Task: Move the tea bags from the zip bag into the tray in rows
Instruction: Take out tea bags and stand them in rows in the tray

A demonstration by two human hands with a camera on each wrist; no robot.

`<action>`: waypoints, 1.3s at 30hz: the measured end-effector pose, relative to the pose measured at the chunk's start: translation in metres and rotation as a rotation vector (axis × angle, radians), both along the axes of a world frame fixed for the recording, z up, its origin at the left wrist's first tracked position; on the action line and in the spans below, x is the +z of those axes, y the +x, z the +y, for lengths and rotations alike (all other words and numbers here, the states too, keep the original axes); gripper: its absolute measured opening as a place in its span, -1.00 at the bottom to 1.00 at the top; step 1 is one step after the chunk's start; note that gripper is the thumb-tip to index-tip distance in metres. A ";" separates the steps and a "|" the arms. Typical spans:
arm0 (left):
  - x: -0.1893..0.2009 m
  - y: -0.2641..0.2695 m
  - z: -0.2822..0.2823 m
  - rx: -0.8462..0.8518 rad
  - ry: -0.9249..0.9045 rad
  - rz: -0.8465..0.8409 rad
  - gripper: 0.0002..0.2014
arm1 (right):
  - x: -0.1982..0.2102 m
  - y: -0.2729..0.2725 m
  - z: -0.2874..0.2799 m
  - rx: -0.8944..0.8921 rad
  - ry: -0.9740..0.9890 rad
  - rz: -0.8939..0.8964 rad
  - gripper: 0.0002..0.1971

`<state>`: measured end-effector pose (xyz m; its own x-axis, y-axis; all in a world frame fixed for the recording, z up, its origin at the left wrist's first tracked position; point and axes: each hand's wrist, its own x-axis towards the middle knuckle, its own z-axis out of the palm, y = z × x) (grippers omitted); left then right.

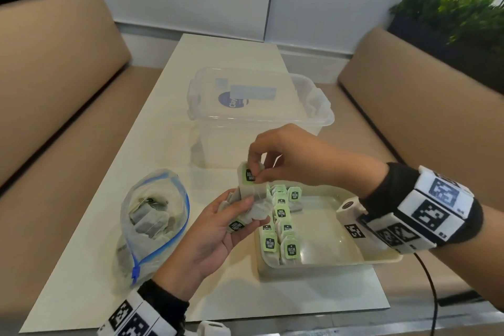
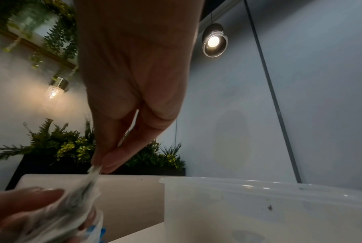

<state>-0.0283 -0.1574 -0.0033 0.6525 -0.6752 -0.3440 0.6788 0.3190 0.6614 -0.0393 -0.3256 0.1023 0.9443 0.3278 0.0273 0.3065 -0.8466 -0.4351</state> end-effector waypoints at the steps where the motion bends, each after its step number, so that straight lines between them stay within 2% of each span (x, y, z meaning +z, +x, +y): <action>1: -0.002 0.001 0.001 0.007 0.004 0.010 -0.64 | 0.000 -0.001 -0.004 -0.010 0.017 0.003 -0.88; 4: -0.009 0.007 0.008 0.076 0.006 0.065 -0.76 | 0.002 -0.008 -0.023 -0.046 -0.026 0.045 -0.82; 7: -0.015 0.015 0.019 0.143 0.007 0.117 -0.91 | -0.004 -0.019 -0.049 -0.090 -0.257 0.192 -0.70; 9: -0.017 0.019 0.024 0.163 0.009 0.116 -0.72 | -0.017 -0.025 -0.063 -0.112 -0.428 0.337 -0.64; 10: -0.017 0.020 0.025 0.169 0.017 0.117 -0.70 | -0.026 -0.027 -0.069 -0.115 -0.505 0.415 -0.61; 12: -0.015 0.023 0.027 0.181 0.015 0.118 -0.87 | -0.045 -0.027 -0.078 -0.111 -0.618 0.553 -0.55; 14: -0.012 0.024 0.027 0.184 0.019 0.106 -0.94 | -0.064 -0.023 -0.087 -0.087 -0.656 0.618 -0.50; 17: -0.013 0.026 0.027 0.180 0.031 0.094 -0.92 | -0.083 -0.013 -0.099 -0.080 -0.627 0.625 -0.46; 23: -0.015 0.031 0.028 0.187 0.056 0.081 -0.89 | -0.099 0.004 -0.109 -0.162 -0.436 0.602 -0.45; 28: -0.015 0.033 0.027 0.180 0.059 0.078 -0.93 | -0.106 0.008 -0.112 -0.207 -0.406 0.590 -0.48; 34: -0.011 0.031 0.021 0.154 0.041 0.098 -0.85 | -0.108 0.006 -0.113 -0.211 -0.404 0.583 -0.51; 39: -0.005 0.026 0.016 0.157 -0.006 0.189 -0.66 | -0.095 0.003 -0.103 -0.234 -0.419 0.573 -0.53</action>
